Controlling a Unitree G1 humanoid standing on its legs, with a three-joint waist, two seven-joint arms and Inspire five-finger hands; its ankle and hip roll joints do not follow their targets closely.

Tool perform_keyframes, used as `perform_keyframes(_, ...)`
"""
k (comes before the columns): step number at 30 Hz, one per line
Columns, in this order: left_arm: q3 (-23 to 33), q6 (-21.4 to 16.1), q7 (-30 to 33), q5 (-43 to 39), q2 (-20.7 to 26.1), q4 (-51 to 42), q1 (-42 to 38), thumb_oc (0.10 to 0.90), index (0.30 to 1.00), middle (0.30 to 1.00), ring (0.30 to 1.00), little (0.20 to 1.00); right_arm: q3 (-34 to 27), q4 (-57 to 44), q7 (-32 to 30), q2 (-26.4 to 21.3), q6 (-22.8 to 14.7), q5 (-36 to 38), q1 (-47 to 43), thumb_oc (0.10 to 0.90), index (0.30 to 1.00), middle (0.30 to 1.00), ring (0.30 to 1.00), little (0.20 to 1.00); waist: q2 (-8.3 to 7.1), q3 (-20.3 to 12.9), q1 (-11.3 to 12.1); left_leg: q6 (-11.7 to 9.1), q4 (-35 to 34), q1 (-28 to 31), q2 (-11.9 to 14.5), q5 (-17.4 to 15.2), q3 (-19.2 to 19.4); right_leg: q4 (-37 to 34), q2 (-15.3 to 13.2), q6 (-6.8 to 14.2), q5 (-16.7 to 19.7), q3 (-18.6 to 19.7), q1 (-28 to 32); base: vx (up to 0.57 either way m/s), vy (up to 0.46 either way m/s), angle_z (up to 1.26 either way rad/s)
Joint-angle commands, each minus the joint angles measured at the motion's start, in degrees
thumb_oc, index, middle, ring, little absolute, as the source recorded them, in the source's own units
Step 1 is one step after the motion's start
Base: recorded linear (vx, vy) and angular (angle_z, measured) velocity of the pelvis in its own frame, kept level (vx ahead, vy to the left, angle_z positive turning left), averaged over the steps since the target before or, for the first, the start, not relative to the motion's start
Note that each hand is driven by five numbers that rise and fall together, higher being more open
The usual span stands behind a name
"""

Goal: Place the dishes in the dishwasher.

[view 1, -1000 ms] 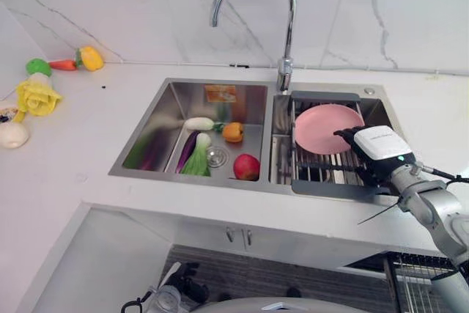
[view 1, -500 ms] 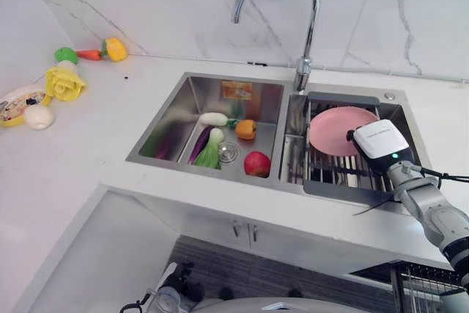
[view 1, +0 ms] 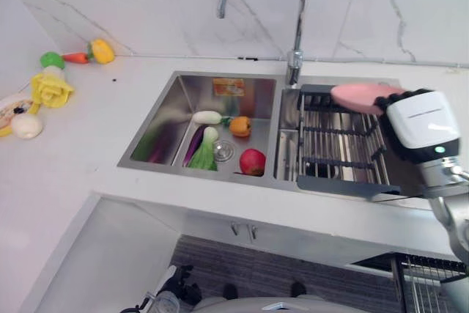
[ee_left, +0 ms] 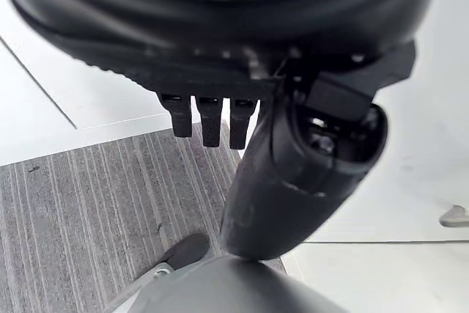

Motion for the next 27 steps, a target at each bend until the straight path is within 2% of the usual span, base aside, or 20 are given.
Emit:
perform_keyframes(1, -4.4, -1.3, -2.0, 3.4, 2.0, 1.1, -0.1, 0.8, 0.9, 0.9, 0.9, 0.9, -8.6, -5.3, -7.7, -1.2, 2.4, 3.6, -5.2, 0.4, 0.3, 0.3, 0.3, 0.3, -3.51, -2.0, -1.1, -2.2, 0.3, -0.2, 1.1, -1.6, 2.1, 1.0, 1.1, 0.9, -4.6, 2.6, 1.0, -0.01, 0.014, -0.29)
perform_keyframes(2, -4.6, -1.3, -2.1, 3.4, 2.0, 1.0, 0.0, 0.8, 0.9, 0.9, 0.9, 0.9, -9.1, -5.7, -7.6, -1.1, 2.4, 3.6, -4.7, 0.4, 0.3, 0.3, 0.3, 0.3, -3.47, -2.1, -0.8, -2.2, 0.3, -0.2, 1.1, -1.7, 2.2, 1.0, 1.1, 0.9, -4.5, 2.8, 0.9, -0.03, 0.022, -0.45)
perform_keyframes(3, -4.5, -1.4, -2.8, 3.6, 2.7, -1.2, 0.5, 0.8, 0.9, 0.9, 0.9, 0.9, -13.6, -7.6, -8.1, -0.4, 2.4, 4.4, -1.5, 0.4, 0.3, 0.3, 0.3, 0.3, -3.07, -1.6, -2.5, -2.0, 0.4, -0.1, 1.2, -2.0, 3.7, 1.0, 1.3, 1.0, -4.1, 5.0, -0.2, -0.03, 0.022, -0.45)
perform_keyframes(4, -4.5, -1.4, -2.8, 3.6, 2.7, -1.2, 0.5, 0.8, 0.9, 0.9, 0.9, 0.9, -13.6, -7.6, -8.1, -0.4, 2.4, 4.4, -1.5, 0.4, 0.3, 0.3, 0.3, 0.3, -3.07, -1.6, -2.5, -2.0, 0.4, -0.1, 1.2, -2.0, 3.7, 1.0, 1.3, 1.0, -4.1, 5.0, -0.2, 0.02, 0.049, -0.48)
perform_keyframes(7, -3.7, -1.7, -3.4, 3.3, 2.9, -2.2, 1.6, 0.8, 0.9, 0.9, 0.9, 0.9, -18.7, -9.1, -9.3, 1.4, 2.6, 5.6, 2.6, 0.4, 0.3, 0.3, 0.3, 0.3, -2.26, -1.3, -5.7, -1.6, 0.3, 0.9, 1.2, -3.4, 5.9, 1.1, 1.5, 1.4, -4.2, 8.3, -0.9, 0.04, 0.047, -0.56)
perform_keyframes(8, -3.7, -1.7, -3.4, 3.3, 2.9, -2.2, 1.6, 0.8, 0.9, 0.9, 0.9, 0.9, -18.7, -9.1, -9.3, 1.4, 2.6, 5.6, 2.6, 0.4, 0.3, 0.3, 0.3, 0.3, -2.26, -1.3, -5.7, -1.6, 0.3, 0.9, 1.2, -3.4, 5.9, 1.1, 1.5, 1.4, -4.2, 8.3, -0.9, 0.0, 0.092, -0.57)
perform_keyframes(10, -2.6, -2.1, -3.4, 1.8, 3.3, -4.7, 2.3, 0.8, 0.9, 0.9, 0.9, 0.9, -22.8, -9.5, -10.0, 4.1, 3.0, 8.1, 6.0, 0.4, 0.3, 0.3, 0.3, 0.3, -0.8, 0.0, -10.1, -0.8, 0.2, 1.7, 1.1, -4.6, 10.8, 1.6, 2.4, 2.0, -2.7, 14.0, -4.2, -0.04, 0.154, -0.77)
perform_keyframes(13, -2.0, -2.0, -3.5, -0.4, 4.3, -9.9, 2.1, 0.8, 0.9, 0.9, 0.9, 0.9, -22.8, -8.3, -9.5, 6.6, 3.3, 10.9, 6.4, 0.4, 0.3, 0.3, 0.3, 0.3, 0.15, 1.1, -12.2, -0.4, 0.2, 1.1, 1.1, -5.2, 14.2, 2.7, 3.2, 2.4, -1.8, 17.8, -7.6, -0.04, 0.091, -1.46)
perform_keyframes(14, -2.0, -2.0, -3.5, -0.4, 4.3, -9.9, 2.1, 0.8, 0.9, 0.9, 0.9, 0.9, -22.8, -8.3, -9.5, 6.6, 3.3, 10.9, 6.4, 0.4, 0.3, 0.3, 0.3, 0.3, 0.15, 1.1, -12.2, -0.4, 0.2, 1.1, 1.1, -5.2, 14.2, 2.7, 3.2, 2.4, -1.8, 17.8, -7.6, -0.08, 0.047, -1.46)
perform_keyframes(16, -2.0, -1.9, -3.2, -2.7, 5.1, -12.8, 0.3, 0.8, 0.9, 0.9, 0.9, 0.9, -19.8, -5.5, -8.4, 8.2, 3.9, 12.9, 5.1, 0.4, 0.3, 0.3, 0.3, 0.3, 0.98, 2.6, -13.4, -0.2, 0.2, -0.1, 0.8, -5.0, 15.6, 3.5, 3.6, 2.6, -1.1, 19.6, -10.3, -0.09, 0.067, -0.84)
perform_keyframes(17, -1.8, -1.8, -3.2, -2.8, 5.2, -12.8, 0.1, 0.8, 0.9, 0.9, 0.9, 0.9, -19.6, -5.3, -8.5, 8.1, 3.9, 12.9, 4.8, 0.4, 0.3, 0.3, 0.3, 0.3, 0.94, 2.6, -13.3, -0.2, 0.2, -0.2, 0.8, -5.0, 15.8, 3.7, 3.6, 2.6, -1.0, 19.7, -10.6, -0.11, 0.042, -0.64)
perform_keyframes(20, -2.6, -1.9, -1.7, -4.6, 5.7, -12.6, -4.5, 0.8, 0.9, 0.9, 0.9, 0.9, -13.8, 0.3, -8.1, 8.4, 5.0, 13.9, 1.5, 0.4, 0.3, 0.3, 0.3, 0.3, 1.22, 5.3, -12.9, -0.2, 0.4, -2.8, 0.7, -4.2, 16.0, 4.5, 3.9, 2.8, -0.5, 20.1, -14.0, -0.15, 0.007, -0.48)
perform_keyframes(23, -3.1, -1.9, 0.2, -5.3, 5.6, -9.4, -8.2, 0.8, 0.9, 0.9, 0.9, 0.9, -6.5, 7.7, -8.0, 8.5, 5.9, 15.2, -3.1, 0.4, 0.3, 0.3, 0.3, 0.3, 0.79, 7.6, -11.4, -0.5, 0.7, -5.1, 0.9, -3.2, 15.5, 4.9, 3.7, 2.8, 0.0, 19.2, -15.8, -0.14, -0.065, 0.02)
perform_keyframes(25, -4.6, -0.6, 1.9, -4.5, 3.1, -3.1, -12.9, 0.8, 0.9, 0.9, 0.9, 0.9, -0.9, 11.5, -6.6, 8.9, 6.1, 15.5, -6.0, 0.4, 0.3, 0.3, 0.3, 0.3, 0.12, 8.4, -10.9, -0.5, 1.1, -5.7, 0.9, -3.3, 14.9, 5.1, 3.5, 2.8, -0.4, 18.4, -15.9, -0.05, -0.089, 0.24)
perform_keyframes(27, -4.6, -0.2, 3.1, -3.4, 2.2, 0.6, -14.4, 0.8, 0.9, 0.9, 0.9, 0.9, 3.3, 15.9, -6.4, 8.9, 6.5, 15.7, -8.1, 0.4, 0.3, 0.3, 0.3, 0.3, -0.17, 9.3, -10.0, -0.8, 1.5, -6.4, 1.1, -3.1, 14.7, 5.1, 3.3, 2.7, -0.2, 17.9, -16.1, -0.03, -0.067, 0.34)
